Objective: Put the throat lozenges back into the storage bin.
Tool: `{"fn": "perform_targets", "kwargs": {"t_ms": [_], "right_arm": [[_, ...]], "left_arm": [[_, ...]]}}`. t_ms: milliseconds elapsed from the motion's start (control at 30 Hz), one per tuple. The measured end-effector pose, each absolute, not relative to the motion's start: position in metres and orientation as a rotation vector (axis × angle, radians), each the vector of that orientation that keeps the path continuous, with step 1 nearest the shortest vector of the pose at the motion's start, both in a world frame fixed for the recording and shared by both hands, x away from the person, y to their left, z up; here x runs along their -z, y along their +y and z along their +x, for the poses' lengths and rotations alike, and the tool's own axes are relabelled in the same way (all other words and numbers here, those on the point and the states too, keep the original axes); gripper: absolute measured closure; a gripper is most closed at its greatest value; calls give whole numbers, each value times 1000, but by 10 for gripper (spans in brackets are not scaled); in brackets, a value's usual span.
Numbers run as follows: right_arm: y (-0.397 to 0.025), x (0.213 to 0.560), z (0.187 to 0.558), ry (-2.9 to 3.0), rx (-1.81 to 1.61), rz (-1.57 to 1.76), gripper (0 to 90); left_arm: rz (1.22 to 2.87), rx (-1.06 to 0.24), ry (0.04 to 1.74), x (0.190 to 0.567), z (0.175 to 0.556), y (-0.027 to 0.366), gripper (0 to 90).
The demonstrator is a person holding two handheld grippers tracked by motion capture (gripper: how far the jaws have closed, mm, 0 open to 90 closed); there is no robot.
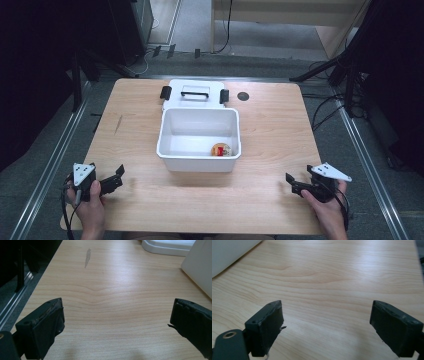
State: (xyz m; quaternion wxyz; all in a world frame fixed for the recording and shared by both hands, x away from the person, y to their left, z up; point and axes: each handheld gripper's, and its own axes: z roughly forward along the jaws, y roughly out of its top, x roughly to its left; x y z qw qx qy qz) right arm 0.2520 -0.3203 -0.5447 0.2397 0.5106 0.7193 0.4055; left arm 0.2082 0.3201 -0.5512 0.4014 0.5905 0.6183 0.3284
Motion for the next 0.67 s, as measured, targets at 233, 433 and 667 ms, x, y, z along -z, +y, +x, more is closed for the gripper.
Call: {"fn": "perform_targets", "kwargs": {"t_ms": [233,433,667], "right_arm": [[-336,544,228,1836,-1203,1431,75],[-338,545,230,1819,-1207,1470,75],[-334,546,232,1839,-1171,1463,75]], "left_arm": [[1492,-825,1561,551,208,320,0],[1494,-828,1561,551,208,320,0],[1498,-830,1562,551,209,320,0]]}}
